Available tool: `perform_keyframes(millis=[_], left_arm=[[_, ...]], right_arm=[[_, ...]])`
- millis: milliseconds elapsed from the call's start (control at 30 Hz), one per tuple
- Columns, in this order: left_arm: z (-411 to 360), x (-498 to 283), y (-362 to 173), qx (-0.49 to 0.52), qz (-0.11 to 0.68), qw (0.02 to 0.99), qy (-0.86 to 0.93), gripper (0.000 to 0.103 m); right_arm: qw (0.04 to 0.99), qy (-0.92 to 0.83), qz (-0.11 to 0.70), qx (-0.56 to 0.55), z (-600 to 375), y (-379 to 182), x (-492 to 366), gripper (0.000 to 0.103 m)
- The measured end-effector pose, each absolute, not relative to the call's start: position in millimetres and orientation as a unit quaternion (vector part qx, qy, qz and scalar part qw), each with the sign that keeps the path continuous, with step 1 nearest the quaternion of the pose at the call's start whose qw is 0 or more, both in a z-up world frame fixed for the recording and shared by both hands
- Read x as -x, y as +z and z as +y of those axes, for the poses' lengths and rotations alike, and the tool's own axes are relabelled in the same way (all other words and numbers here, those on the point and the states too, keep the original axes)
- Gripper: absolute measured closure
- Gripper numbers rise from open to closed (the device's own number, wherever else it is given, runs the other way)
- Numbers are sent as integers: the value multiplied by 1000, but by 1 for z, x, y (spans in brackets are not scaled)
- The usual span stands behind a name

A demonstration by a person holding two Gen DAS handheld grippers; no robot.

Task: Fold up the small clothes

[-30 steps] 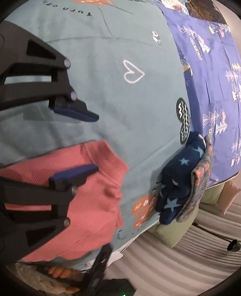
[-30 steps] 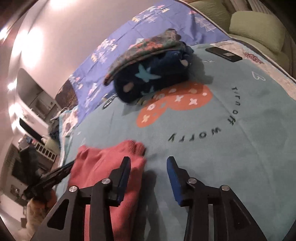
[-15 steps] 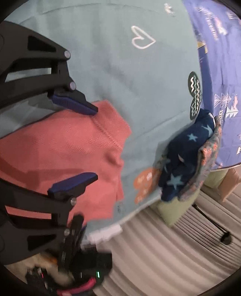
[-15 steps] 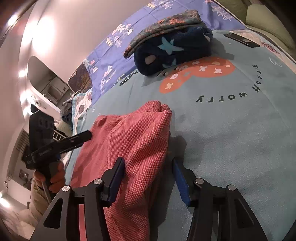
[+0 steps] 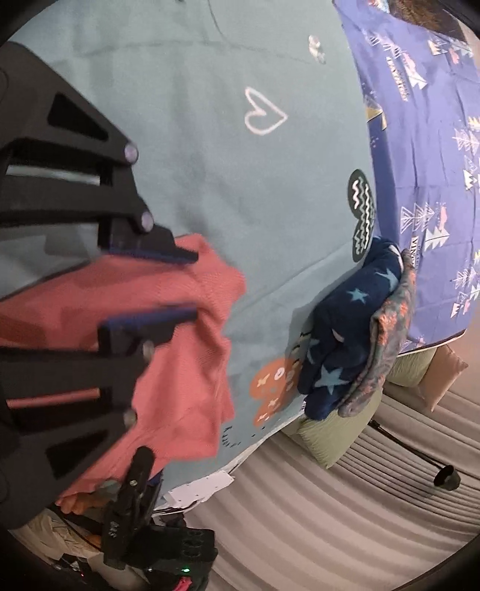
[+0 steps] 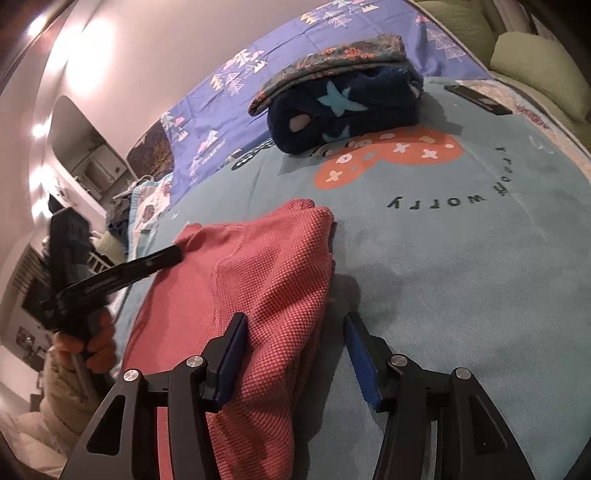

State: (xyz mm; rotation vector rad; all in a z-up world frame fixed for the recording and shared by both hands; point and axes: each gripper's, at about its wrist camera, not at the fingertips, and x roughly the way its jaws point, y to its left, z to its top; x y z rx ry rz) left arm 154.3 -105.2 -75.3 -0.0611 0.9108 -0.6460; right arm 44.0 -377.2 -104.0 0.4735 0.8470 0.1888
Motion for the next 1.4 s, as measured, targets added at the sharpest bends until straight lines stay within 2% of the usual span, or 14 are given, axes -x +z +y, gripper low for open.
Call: perform_keyframes(millis=[33,133,533,600,633,700,733,900,1000,1067,1100,1133,1267,1400], left_arm=[[-103,-147,-71,29,429,849,-307,52],[-95,-120,-58,18,419,851,-315,47],[-67,-9,-76,-11,467,824,-321,42],[-68,-5,-85,-13,481,817,-317,42],[-71,-3,-92,-28,489,814,-312,61],[-73,7,-97,-42,497,810,-310,87],[-73,13,-91,-40,495,806,-321,91],[-65,23,-81,-54,489,810,-318,94],[-56,20,-77,-37,486,814,-317,92],[-53,18,-71,-25,482,816,-317,71],[-52,15,-67,-16,478,818,-319,48],[-51,13,-64,-9,471,822,-320,39],[-63,-6,-61,-12,457,828,-324,39],[-75,-28,-80,13,487,805,-339,39]], right_arm=[[881,83,407,-225,-376,-101,-41,47],[885,68,411,-211,-368,-92,-29,47],[869,90,442,-204,-335,-89,59,46],[858,99,455,-219,-333,-99,66,53],[855,94,459,-221,-333,-103,68,88],[849,87,463,-239,-338,-108,75,92],[849,86,462,-241,-338,-106,79,93],[851,81,473,-215,-336,-98,90,93],[848,91,470,-225,-342,-94,92,81],[856,83,456,-228,-350,-88,94,48],[862,75,447,-228,-353,-84,93,42],[866,73,439,-230,-356,-81,92,36],[861,92,430,-255,-363,-78,74,36],[851,101,439,-271,-367,-90,45,36]])
